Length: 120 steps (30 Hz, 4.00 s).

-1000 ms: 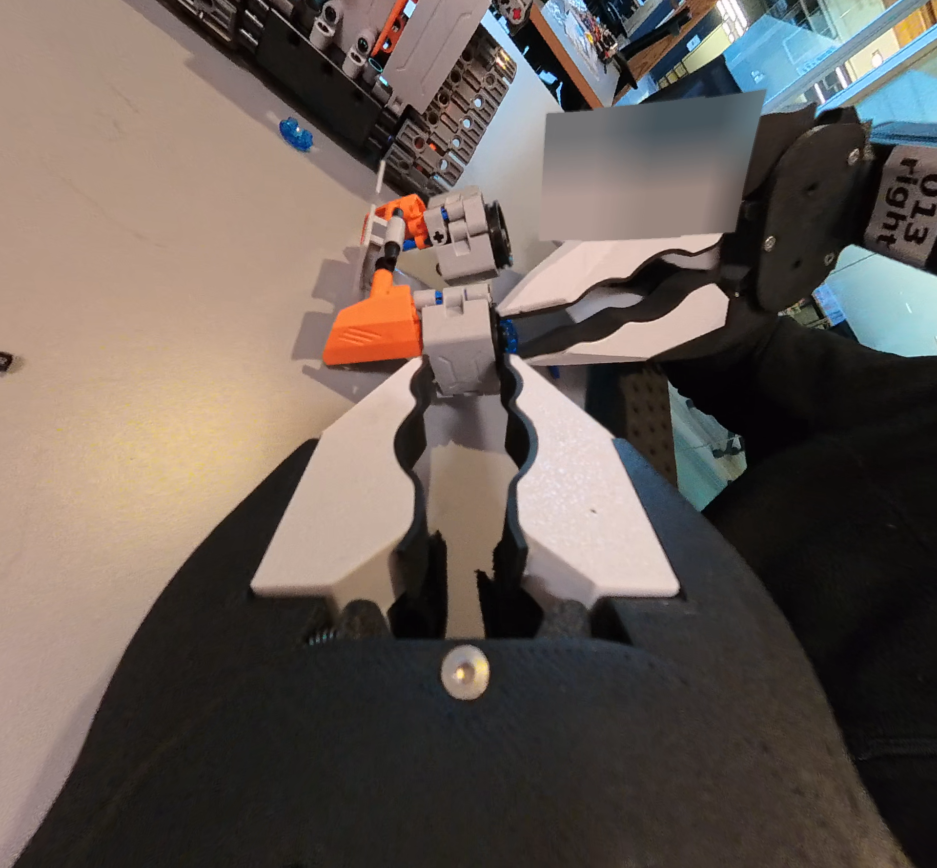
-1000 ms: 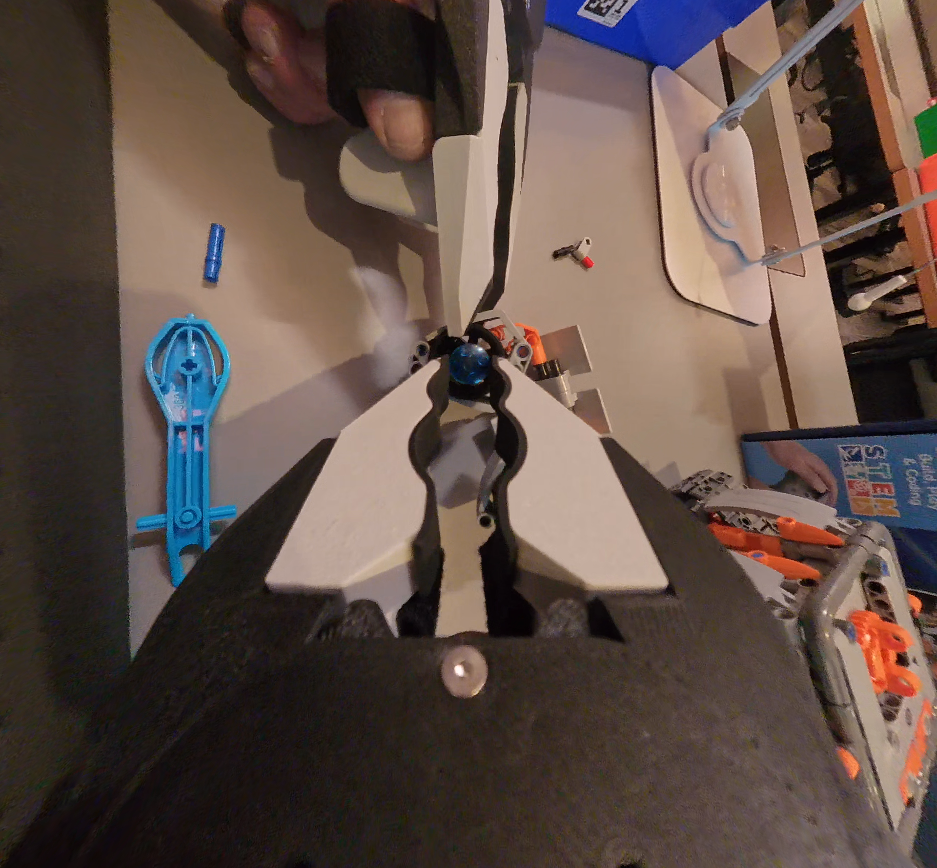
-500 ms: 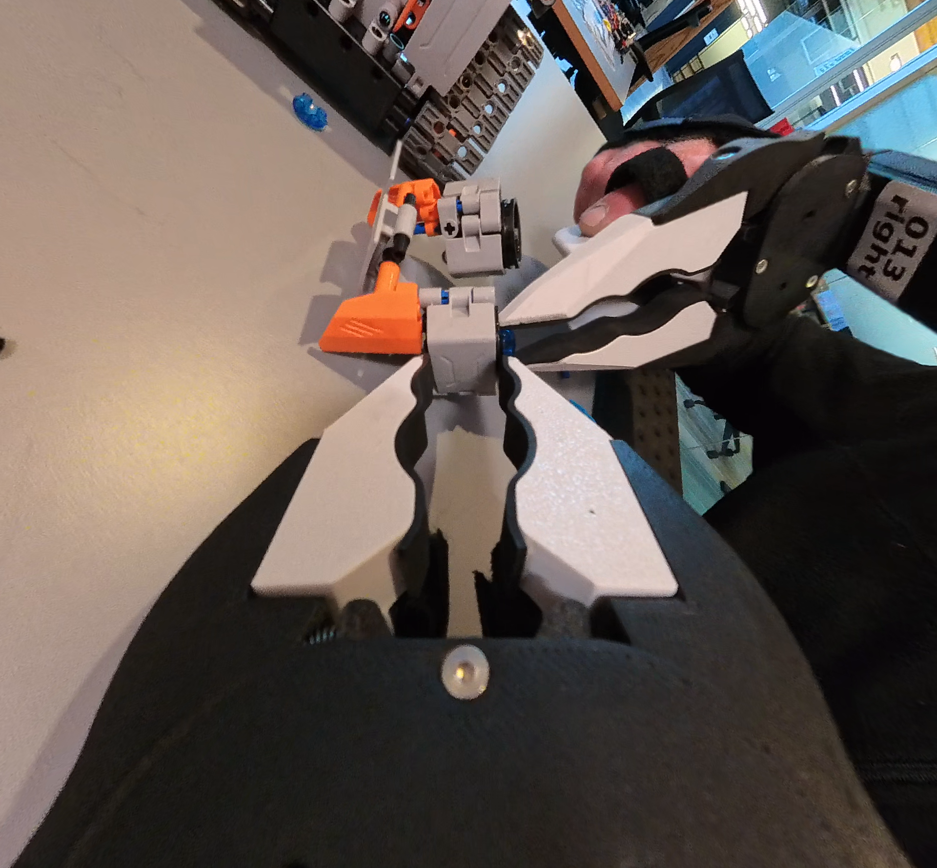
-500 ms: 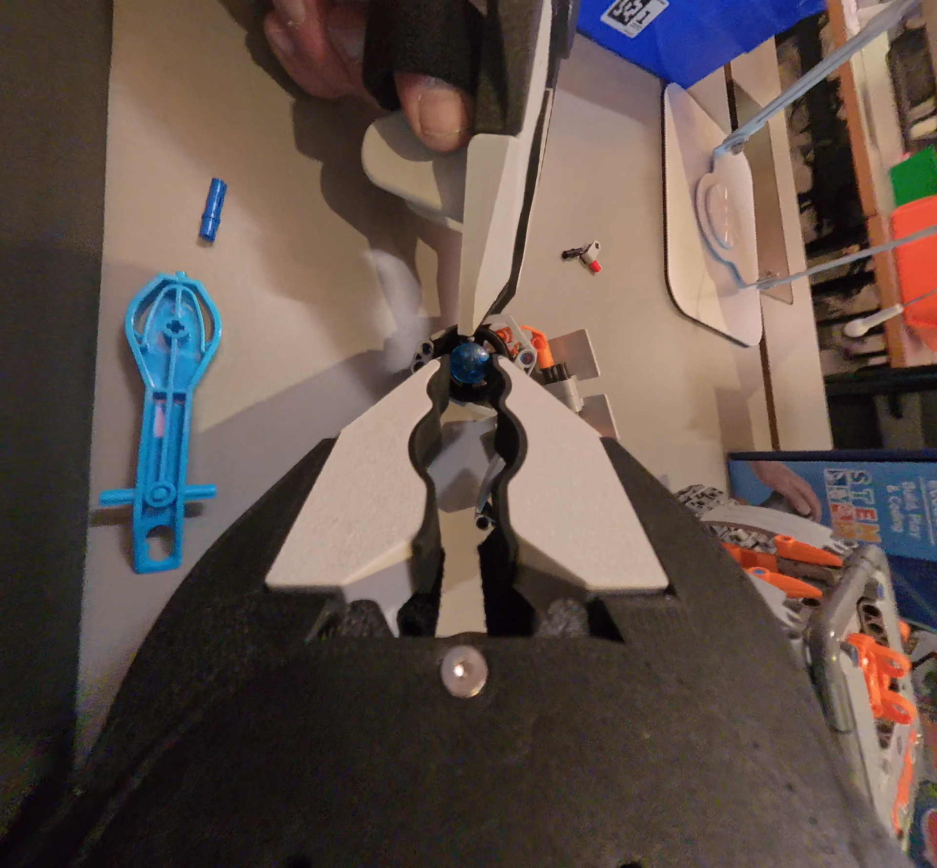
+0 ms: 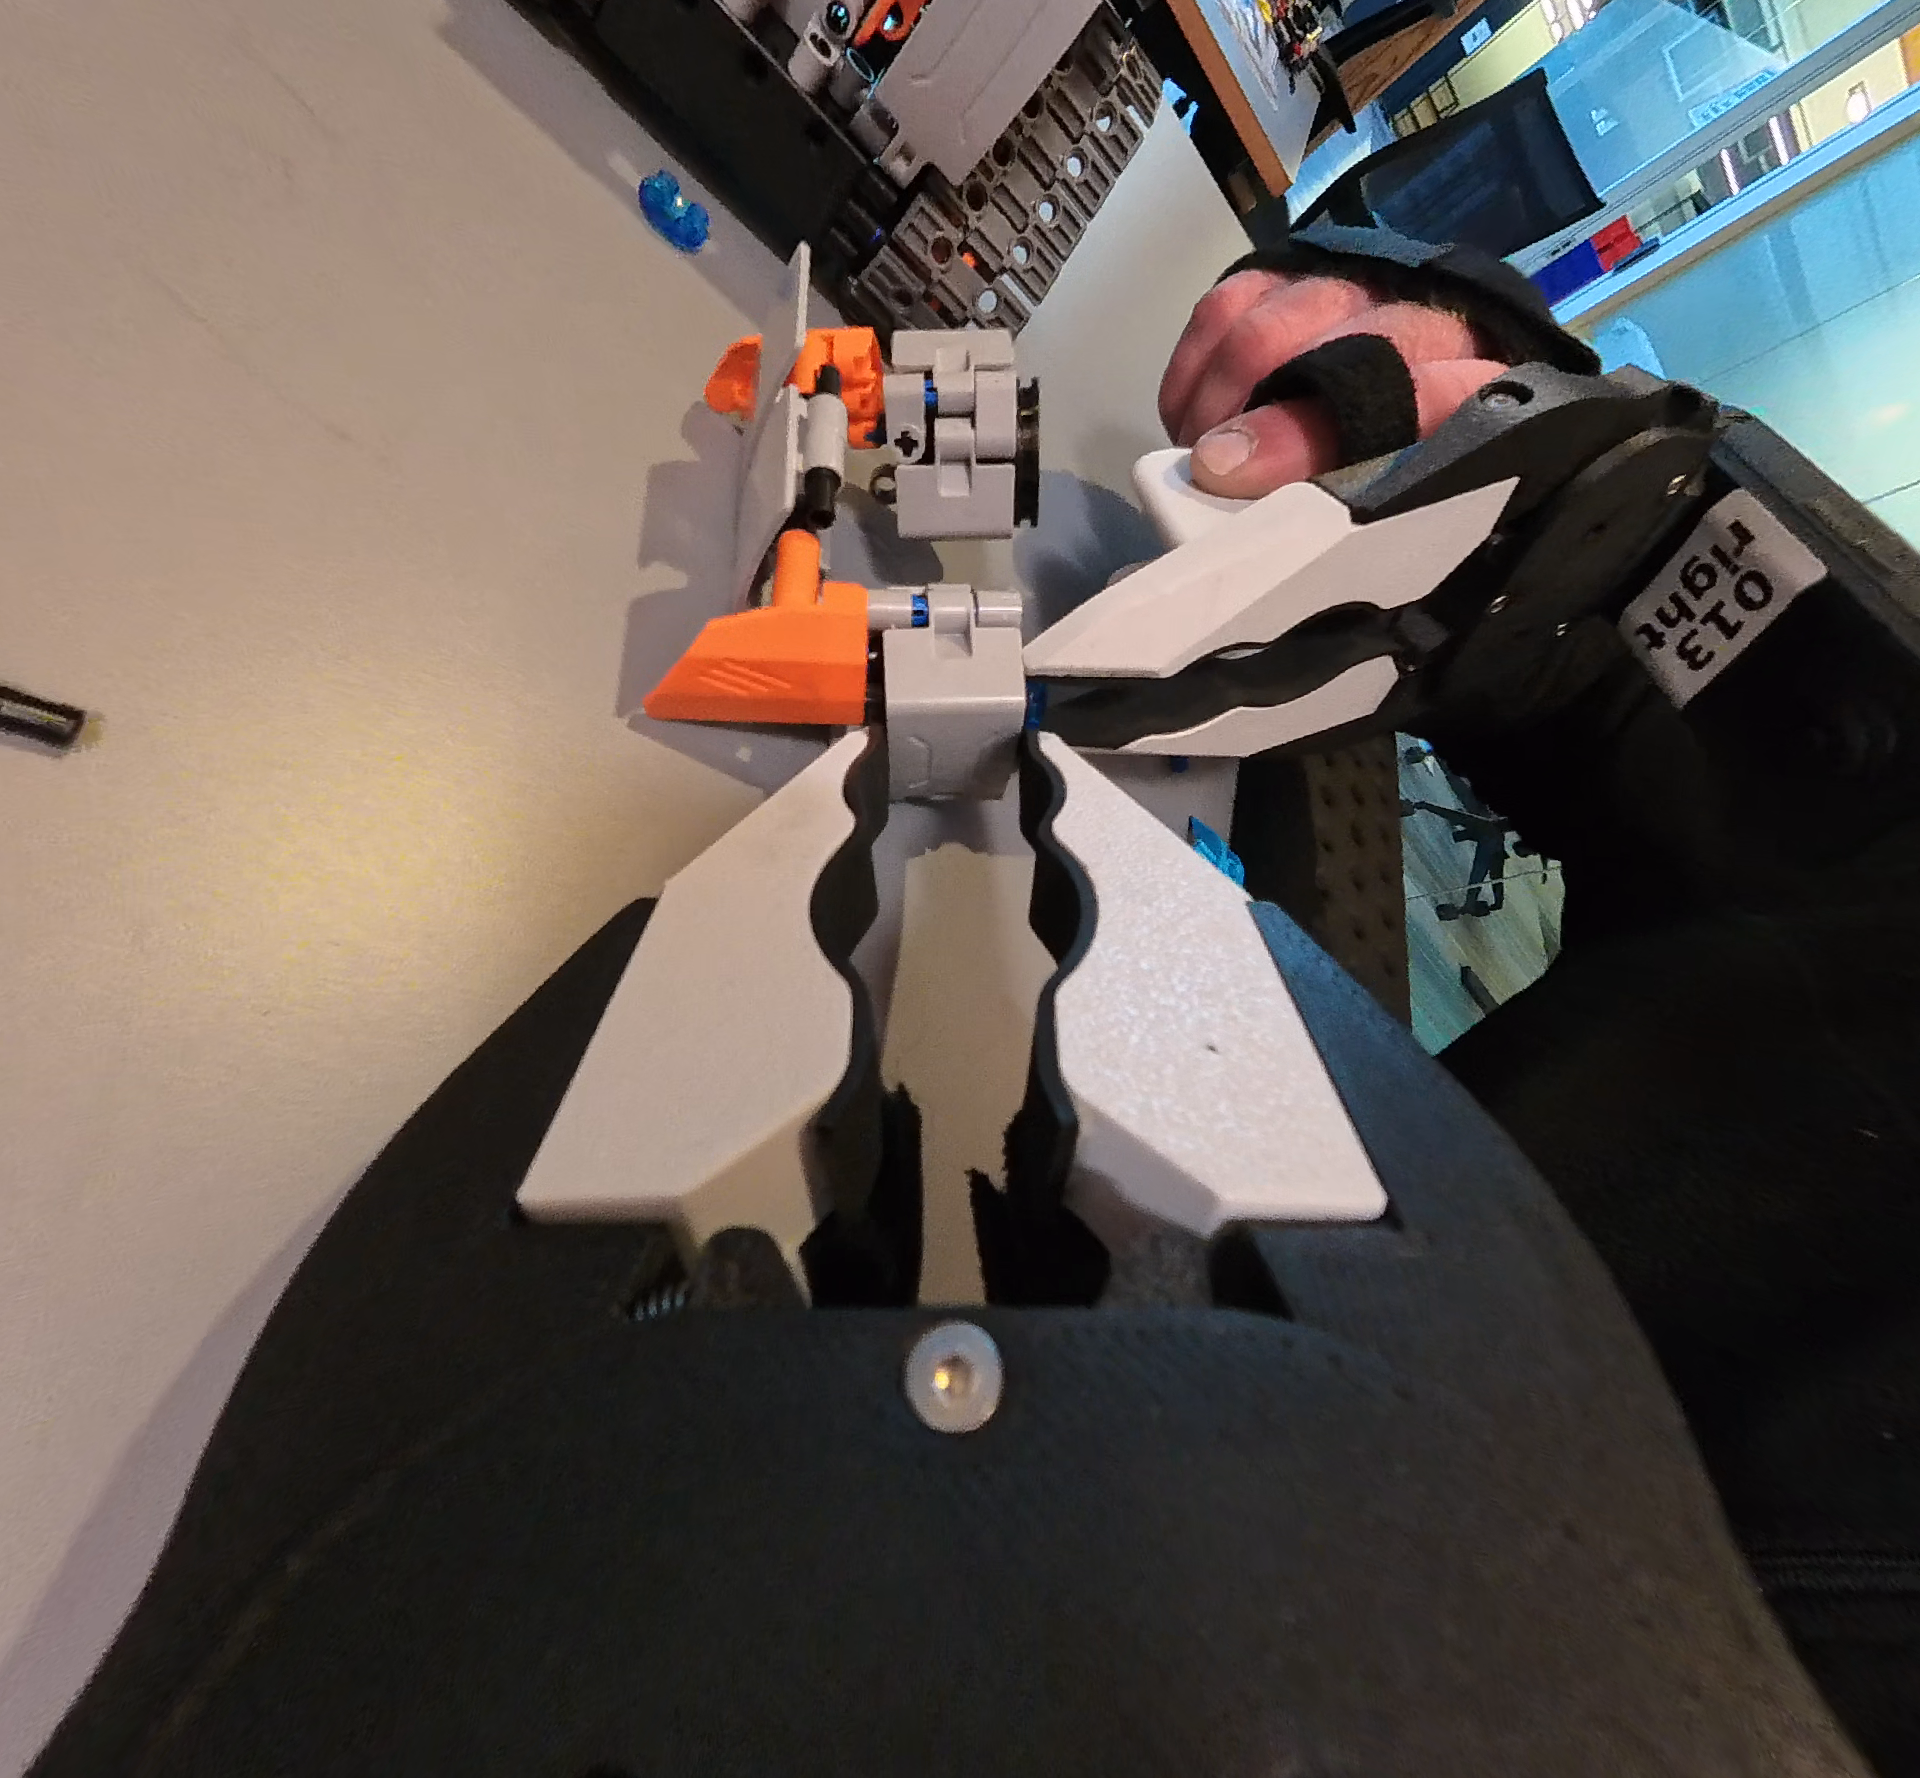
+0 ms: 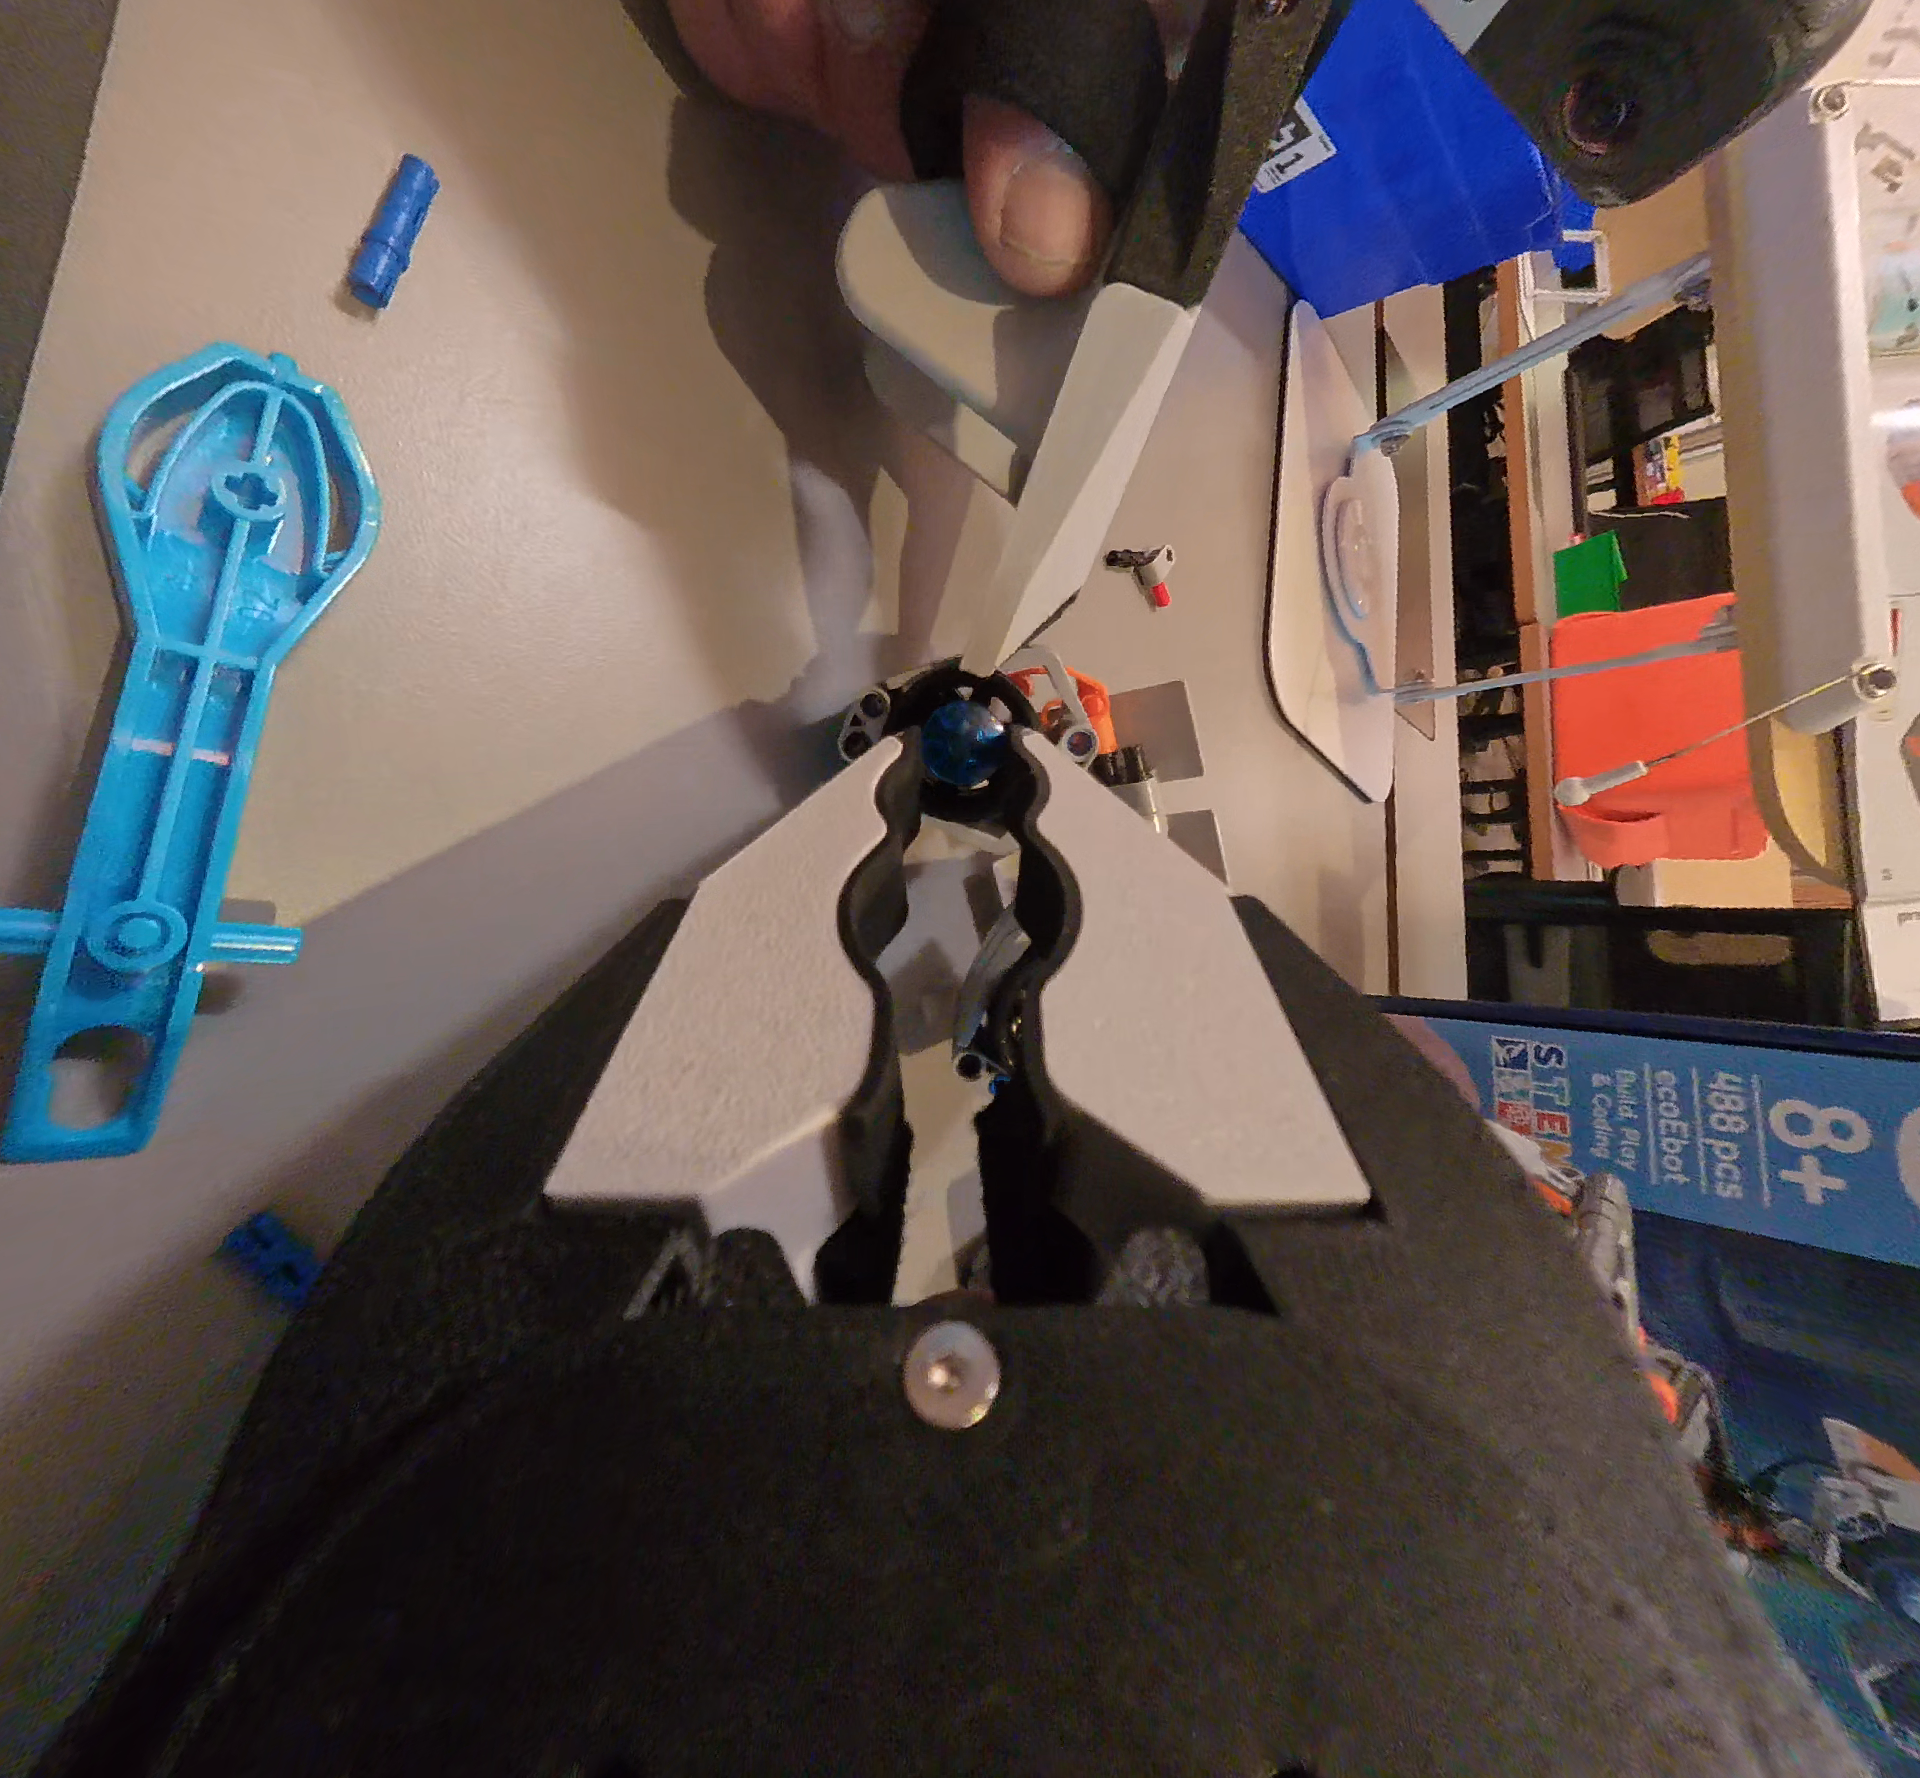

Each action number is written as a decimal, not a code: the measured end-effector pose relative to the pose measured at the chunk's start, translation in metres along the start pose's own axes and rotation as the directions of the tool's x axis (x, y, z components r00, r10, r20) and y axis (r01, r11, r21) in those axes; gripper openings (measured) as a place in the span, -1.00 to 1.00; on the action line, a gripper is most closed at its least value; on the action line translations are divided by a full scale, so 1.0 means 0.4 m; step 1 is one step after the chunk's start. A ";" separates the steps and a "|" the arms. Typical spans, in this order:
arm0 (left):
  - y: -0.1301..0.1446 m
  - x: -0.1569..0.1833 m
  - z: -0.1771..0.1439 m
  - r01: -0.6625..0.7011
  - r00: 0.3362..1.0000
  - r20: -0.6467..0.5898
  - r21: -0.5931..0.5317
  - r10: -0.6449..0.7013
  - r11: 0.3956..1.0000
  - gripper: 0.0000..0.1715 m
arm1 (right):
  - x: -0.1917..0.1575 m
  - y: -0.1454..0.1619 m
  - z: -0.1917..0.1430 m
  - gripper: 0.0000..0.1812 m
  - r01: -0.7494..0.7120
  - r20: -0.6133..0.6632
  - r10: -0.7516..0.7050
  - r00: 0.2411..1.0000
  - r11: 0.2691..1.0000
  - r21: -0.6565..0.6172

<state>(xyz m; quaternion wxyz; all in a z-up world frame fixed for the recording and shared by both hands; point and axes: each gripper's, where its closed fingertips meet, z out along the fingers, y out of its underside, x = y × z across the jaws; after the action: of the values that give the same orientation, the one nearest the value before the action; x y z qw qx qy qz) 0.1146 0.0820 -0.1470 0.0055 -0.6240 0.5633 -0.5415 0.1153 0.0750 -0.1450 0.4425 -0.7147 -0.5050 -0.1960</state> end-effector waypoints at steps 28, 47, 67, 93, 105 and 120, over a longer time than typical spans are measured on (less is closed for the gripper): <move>0.045 0.006 -0.052 -0.266 0.955 0.104 -0.115 0.278 0.957 -0.66 | -0.033 0.055 0.008 -0.86 -0.208 0.180 0.208 0.961 0.978 -0.019; 0.026 -0.038 0.017 -0.773 0.255 0.039 -0.592 0.966 0.228 -0.37 | -0.037 0.033 -0.009 -0.86 -0.348 0.278 0.325 0.904 0.937 0.035; -0.044 0.058 0.008 -0.748 0.645 0.213 -0.022 0.734 0.663 -0.42 | 0.060 -0.026 -0.061 -0.87 -0.718 0.422 0.598 0.682 0.655 0.233; -0.015 0.020 0.002 -0.717 0.673 0.191 -0.069 0.715 0.694 -0.44 | 0.036 -0.029 -0.015 -0.87 -0.646 0.380 0.549 0.744 0.737 0.199; -0.105 0.137 -0.053 -0.710 0.701 0.148 0.241 0.698 0.662 -0.46 | 0.144 -0.102 -0.102 -0.86 -0.767 0.458 0.617 0.640 0.488 0.416; -0.081 0.094 -0.032 -0.688 0.725 0.148 0.185 0.672 0.702 -0.47 | 0.110 -0.073 -0.067 -0.87 -0.783 0.466 0.631 0.620 0.531 0.322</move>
<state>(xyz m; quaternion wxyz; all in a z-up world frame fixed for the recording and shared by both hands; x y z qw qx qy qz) 0.1201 0.0748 -0.0966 0.2956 -0.3853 0.6874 -0.5400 0.1117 0.0800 -0.0860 0.5711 -0.7386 -0.2584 0.2480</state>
